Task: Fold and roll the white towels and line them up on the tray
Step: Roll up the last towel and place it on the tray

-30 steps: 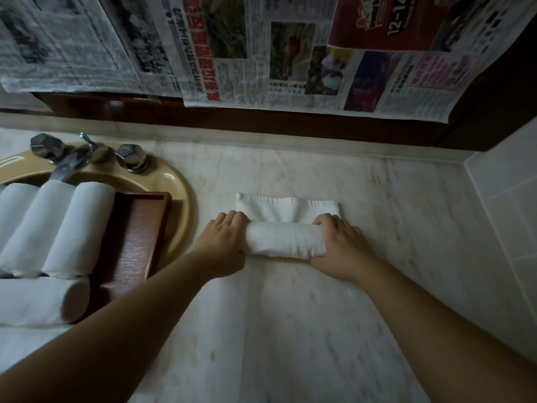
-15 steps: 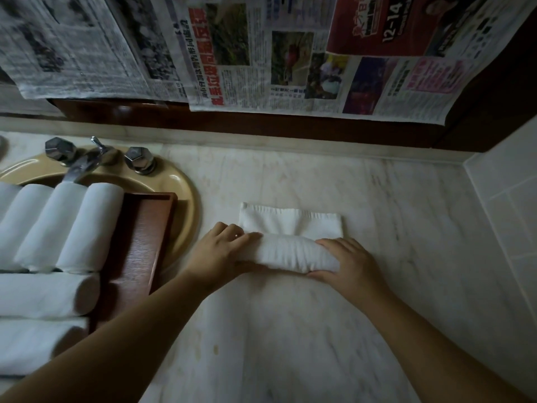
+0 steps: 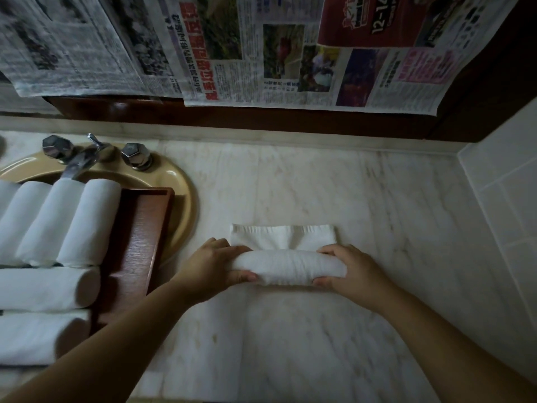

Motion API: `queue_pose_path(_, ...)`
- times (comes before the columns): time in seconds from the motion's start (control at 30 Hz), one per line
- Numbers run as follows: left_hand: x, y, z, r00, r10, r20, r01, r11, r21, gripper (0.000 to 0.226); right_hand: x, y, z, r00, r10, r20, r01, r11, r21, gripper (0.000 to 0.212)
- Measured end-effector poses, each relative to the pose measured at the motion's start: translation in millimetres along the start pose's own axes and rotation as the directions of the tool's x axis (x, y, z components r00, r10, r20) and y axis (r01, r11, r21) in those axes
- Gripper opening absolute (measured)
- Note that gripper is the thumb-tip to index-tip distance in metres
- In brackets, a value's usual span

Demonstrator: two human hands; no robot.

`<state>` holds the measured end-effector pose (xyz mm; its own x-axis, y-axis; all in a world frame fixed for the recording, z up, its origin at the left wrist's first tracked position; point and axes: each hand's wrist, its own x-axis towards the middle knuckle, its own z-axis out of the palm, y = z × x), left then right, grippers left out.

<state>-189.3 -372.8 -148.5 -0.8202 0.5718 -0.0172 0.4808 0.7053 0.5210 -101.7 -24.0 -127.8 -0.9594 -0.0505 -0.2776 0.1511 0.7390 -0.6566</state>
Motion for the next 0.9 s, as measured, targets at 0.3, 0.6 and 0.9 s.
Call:
queue_pose_path(0.3, -47.0, 10.5, 17.8, 0.981, -0.020, -0.195, 0.001, 0.995, -0.096, 0.058, -43.2, 27.9, 18.6, 0.953, -0.199, -0.229, 0.200, 0.980, -0.018, 0.060)
queue_pose_path(0.6, -57.8, 4.9, 18.0, 0.985, 0.008, -0.175, -0.017, 0.999, -0.046, 0.063, -54.3, 33.4, 22.0, 0.969, -0.022, -0.246, 0.068, 0.982, 0.178, 0.064)
queue_pose_path(0.9, -38.1, 16.7, 12.8, 0.909, -0.417, -0.020, 0.376, 0.837, -0.398, 0.049, -26.5, 17.7, 14.5, 0.937, 0.330, -0.116, -0.244, 0.853, 0.462, 0.035)
